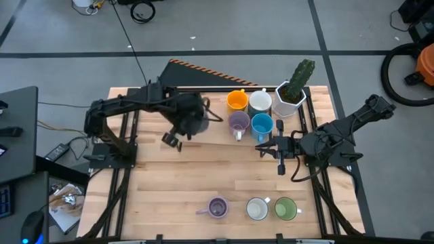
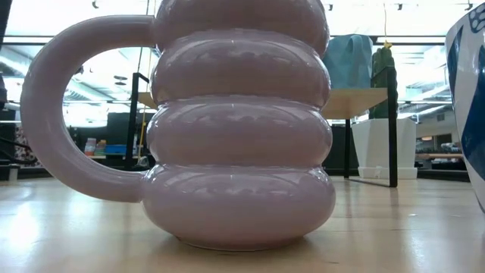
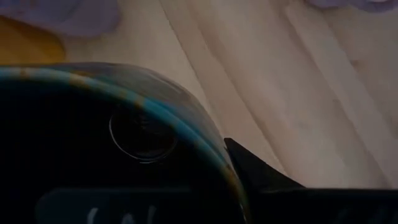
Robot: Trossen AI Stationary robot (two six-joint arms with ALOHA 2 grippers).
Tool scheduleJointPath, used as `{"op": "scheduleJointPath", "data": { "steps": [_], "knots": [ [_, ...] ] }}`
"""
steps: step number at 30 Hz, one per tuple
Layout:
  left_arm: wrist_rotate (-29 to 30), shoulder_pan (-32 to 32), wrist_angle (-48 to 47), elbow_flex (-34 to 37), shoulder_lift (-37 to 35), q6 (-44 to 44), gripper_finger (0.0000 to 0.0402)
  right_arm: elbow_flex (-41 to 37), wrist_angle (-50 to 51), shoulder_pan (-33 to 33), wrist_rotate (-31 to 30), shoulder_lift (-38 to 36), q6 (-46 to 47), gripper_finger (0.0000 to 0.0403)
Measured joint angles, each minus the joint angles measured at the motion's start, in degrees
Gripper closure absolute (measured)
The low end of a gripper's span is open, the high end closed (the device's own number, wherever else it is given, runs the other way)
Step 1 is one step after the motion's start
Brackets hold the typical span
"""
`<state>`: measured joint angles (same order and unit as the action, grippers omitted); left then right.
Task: Place coffee mugs
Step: Put the dark blue mug on the shelf
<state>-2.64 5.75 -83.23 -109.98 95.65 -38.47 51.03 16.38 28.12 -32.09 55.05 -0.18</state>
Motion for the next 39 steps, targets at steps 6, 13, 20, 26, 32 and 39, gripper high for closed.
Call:
{"op": "scheduleJointPath", "data": {
  "steps": [6, 13, 20, 26, 32, 39],
  "knots": [
    [-1.62, 7.37, 4.23, 3.28, 2.81, 0.38, 0.0364, -0.01, 0.38, 0.4, -0.72, 0.02, -0.26, 0.037],
    [-2.27, 13.77, 9.38, 3.17, 7.05, 1.15, 0.0364, -0.03, -2.2, 0.37, -0.93, 0.02, -1.49, 0.037],
    [-2.69, 16.51, 15.24, 3.13, 8.78, 1.83, 0.0364, -0.03, -2.32, 0.37, -0.92, 0.02, -1.49, 0.037],
    [-6.02, 17.08, 17.51, 3.13, 9.59, 1.83, 0.0364, -0.03, -2.42, 0.37, -0.91, 0.02, -1.89, 0.037],
    [-6.64, 17.07, 17.46, 3.13, 10.32, 1.47, 0.0364, -0.03, -2.51, 0.37, -0.88, 0.02, -1.86, 0.037],
    [-6.6, 17.06, 17.89, 3.13, 10.28, 1.34, 0.0363, -0.03, -2.62, 0.37, -0.88, 0.04, -1.87, 0.037]
  ]
}}
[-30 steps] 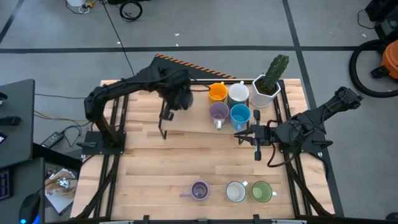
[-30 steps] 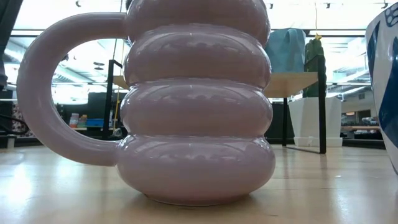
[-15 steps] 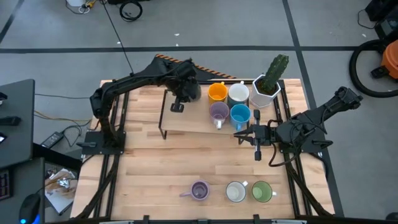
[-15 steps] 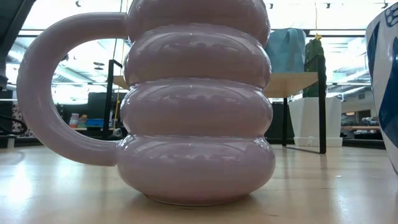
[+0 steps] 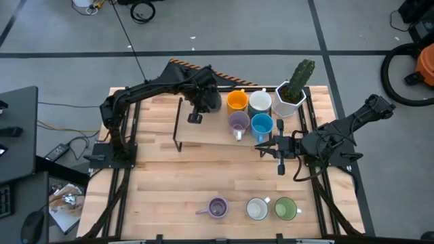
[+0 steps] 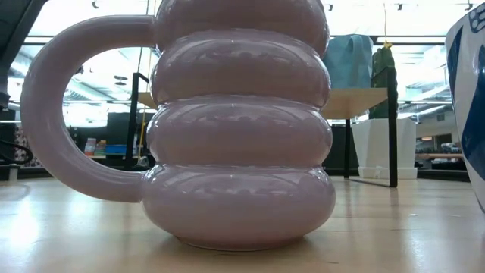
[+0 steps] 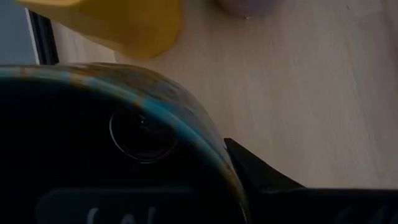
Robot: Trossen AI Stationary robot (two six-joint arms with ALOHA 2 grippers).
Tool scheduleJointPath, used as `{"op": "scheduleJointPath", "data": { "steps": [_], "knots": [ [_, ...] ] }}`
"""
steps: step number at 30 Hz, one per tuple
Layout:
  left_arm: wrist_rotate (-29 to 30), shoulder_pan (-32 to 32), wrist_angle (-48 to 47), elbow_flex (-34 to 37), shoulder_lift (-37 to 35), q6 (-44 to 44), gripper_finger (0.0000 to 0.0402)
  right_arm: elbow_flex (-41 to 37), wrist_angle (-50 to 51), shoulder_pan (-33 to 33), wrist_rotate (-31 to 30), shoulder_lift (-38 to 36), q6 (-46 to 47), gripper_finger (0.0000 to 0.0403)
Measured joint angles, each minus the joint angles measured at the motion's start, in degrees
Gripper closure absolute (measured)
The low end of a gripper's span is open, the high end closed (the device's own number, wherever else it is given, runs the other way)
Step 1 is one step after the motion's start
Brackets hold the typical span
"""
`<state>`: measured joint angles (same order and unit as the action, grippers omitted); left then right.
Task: Place coffee mugs
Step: Put the dark blue mug on the shelf
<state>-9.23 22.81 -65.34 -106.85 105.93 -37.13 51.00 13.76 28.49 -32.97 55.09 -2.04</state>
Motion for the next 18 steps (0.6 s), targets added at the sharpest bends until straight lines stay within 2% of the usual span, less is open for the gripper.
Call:
{"op": "scheduleJointPath", "data": {
  "steps": [12, 18],
  "knots": [
    [0.38, -0.64, 0.92, -0.07, 0.92, -0.16, 0.0351, 0.0, 0.02, 0.0, 0.04, 0.0, -0.02, 0.037],
    [0.43, -1.31, 1.07, -0.07, 0.92, 0.37, 0.0321, 0.0, 0.02, 0.0, 0.04, 0.0, -0.02, 0.037]
  ]
}}
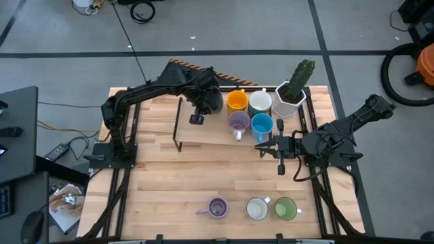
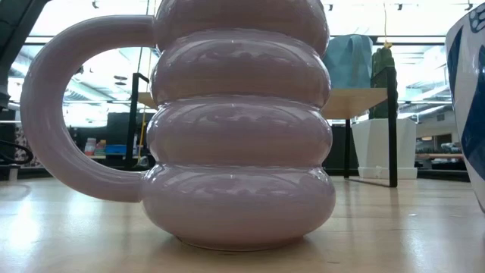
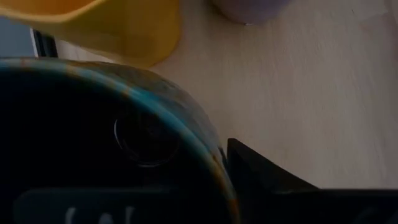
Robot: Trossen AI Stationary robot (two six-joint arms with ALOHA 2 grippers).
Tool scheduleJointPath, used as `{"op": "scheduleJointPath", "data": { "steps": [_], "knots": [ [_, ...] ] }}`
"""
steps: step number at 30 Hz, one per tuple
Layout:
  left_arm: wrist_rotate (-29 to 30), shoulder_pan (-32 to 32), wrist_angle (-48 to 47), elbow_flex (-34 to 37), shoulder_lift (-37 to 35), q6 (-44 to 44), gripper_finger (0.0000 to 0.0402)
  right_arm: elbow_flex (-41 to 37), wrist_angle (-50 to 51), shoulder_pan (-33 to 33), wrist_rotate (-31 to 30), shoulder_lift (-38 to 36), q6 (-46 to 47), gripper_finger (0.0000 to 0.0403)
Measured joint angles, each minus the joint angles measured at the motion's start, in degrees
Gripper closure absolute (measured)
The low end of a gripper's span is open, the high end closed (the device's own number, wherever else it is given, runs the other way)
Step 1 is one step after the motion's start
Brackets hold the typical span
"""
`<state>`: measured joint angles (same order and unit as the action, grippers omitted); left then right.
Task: Place coffee mugs
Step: Put the dark blue mug on the shelf
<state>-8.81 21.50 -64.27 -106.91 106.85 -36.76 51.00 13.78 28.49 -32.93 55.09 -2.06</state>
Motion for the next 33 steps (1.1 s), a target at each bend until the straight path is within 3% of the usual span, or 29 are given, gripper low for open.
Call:
{"op": "scheduleJointPath", "data": {
  "steps": [14, 33],
  "knots": [
    [-0.18, -1.21, 0.23, -0.02, -0.46, 1.4, 0.0244, 0.0, 0.0, 0.0, 0.02, 0.0, 0.0, 0.037],
    [-3.49, -1.47, 0.19, -6.42, -0.87, 4.83, 0.0239, 0.0, -1.4, -0.25, 0.17, 0.02, -0.63, 0.037]
  ]
}}
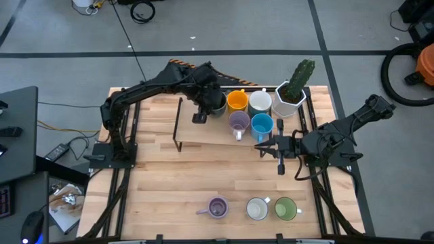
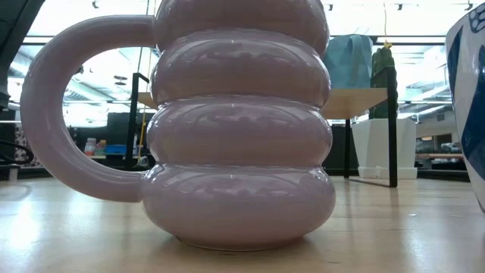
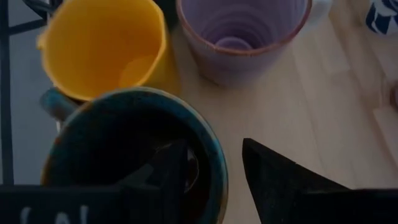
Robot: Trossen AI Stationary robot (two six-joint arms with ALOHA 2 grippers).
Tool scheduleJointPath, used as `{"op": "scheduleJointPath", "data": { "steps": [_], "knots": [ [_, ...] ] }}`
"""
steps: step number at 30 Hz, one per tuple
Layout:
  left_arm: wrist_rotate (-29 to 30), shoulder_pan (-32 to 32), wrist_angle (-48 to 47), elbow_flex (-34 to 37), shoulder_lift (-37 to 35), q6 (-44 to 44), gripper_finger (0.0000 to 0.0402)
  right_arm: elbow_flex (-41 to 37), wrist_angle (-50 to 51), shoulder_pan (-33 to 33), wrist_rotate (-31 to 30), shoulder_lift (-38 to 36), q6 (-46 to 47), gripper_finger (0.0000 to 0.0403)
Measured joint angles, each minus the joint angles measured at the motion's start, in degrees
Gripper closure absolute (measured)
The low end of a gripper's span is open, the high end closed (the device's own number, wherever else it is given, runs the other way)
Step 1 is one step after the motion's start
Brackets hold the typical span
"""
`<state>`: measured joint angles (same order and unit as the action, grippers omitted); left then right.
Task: Place coffee mugs
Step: Put the dark blue mug on the shelf
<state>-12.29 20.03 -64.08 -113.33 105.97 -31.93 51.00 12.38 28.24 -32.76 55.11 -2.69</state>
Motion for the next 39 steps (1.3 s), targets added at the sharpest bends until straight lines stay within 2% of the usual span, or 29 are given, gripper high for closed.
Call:
{"op": "scheduleJointPath", "data": {
  "steps": [4, 7, 15, 19, 23, 32, 36, 39],
  "knots": [
    [-0.02, 0.0, -1.58, -2.7, -0.02, 0.05, 0.0239, 0.99, -0.05, -1.74, 0.01, 0.04, -1.84, 0.037],
    [-0.02, 0.05, -4.1, -4.58, -0.02, 0.35, 0.0239, 3.37, 2.21, -5.47, 1.42, 0.04, -2.69, 0.037],
    [-0.95, 2.71, -8.53, -5.35, -0.72, 0.32, 0.0254, 8.54, 10.24, -19.94, 15.23, 1.47, -1.38, 0.0372],
    [-6.01, 5.02, -10.17, -5.38, -1.56, 1.1, 0.0269, 12.6, 13.05, -26.27, 21.32, 5.27, -1.71, 0.0377],
    [-7.28, 6.09, -12.18, -5.33, -2.19, 1.24, 0.0282, 18.21, 16.05, -30.98, 26.58, 10.77, -3.07, 0.0382],
    [-8.12, 5.74, -16.72, -5.34, -3.83, 1.64, 0.029, 26.11, 18.1, -35.59, 29.0, 17.72, -4.99, 0.0384],
    [-8.32, 5.35, -20.73, -5.32, -4.13, 3.1, 0.0299, 26.75, 18.42, -36.82, 32.88, 19.16, -5.01, 0.0384],
    [-8.47, 5.05, -23.56, -5.07, -4.55, 4.46, 0.0308, 26.73, 18.39, -37.17, 33.36, 19.91, -4.93, 0.0384]
  ]
}}
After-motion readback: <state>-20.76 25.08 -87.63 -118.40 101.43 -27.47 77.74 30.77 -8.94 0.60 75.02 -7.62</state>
